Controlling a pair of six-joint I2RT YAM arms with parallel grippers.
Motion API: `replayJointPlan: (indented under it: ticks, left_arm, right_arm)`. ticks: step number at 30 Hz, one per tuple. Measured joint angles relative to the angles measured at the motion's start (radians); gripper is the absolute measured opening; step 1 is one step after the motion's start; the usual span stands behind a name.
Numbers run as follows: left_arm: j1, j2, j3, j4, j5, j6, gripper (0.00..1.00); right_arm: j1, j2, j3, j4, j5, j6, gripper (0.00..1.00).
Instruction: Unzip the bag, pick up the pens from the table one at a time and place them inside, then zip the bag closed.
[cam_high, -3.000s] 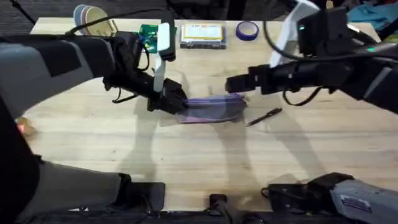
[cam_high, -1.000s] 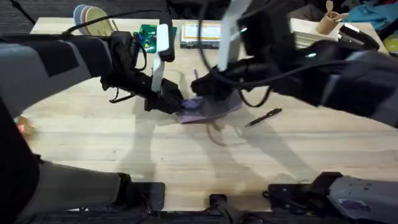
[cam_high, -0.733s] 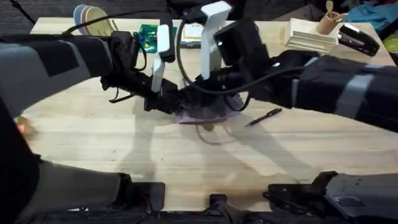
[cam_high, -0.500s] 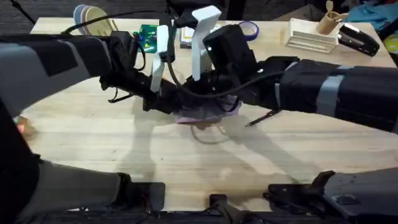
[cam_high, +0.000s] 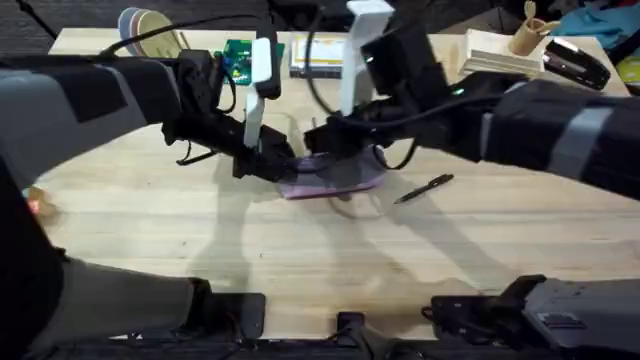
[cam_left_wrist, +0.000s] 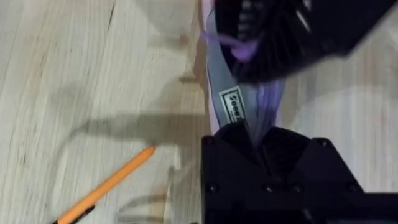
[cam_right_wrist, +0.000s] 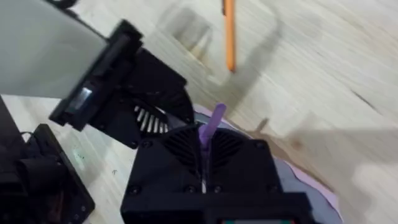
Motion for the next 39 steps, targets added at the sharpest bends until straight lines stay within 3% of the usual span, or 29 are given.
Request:
replayJointPlan:
  ticks: [5,12,23,39]
  left_arm:
    - [-0.002,0.000,0.000,-0.004,0.024,0.000,0.042]
    - [-0.002,0.000,0.000,-0.007,0.031,0.000,0.042]
    - [0.010,0.000,0.000,-0.015,0.022,0.001,0.042]
    - [0.023,0.000,0.000,-0.008,0.019,0.000,0.042]
  right_arm:
    - [-0.032,-0.015,0.012,-0.083,-0.013,0.006,0.032]
    - [-0.001,-0.006,0.013,-0.085,-0.016,0.006,0.032]
    - [0.147,0.068,0.014,0.096,0.087,0.007,0.032]
    - [0.174,0.070,0.014,0.175,0.152,0.006,0.032]
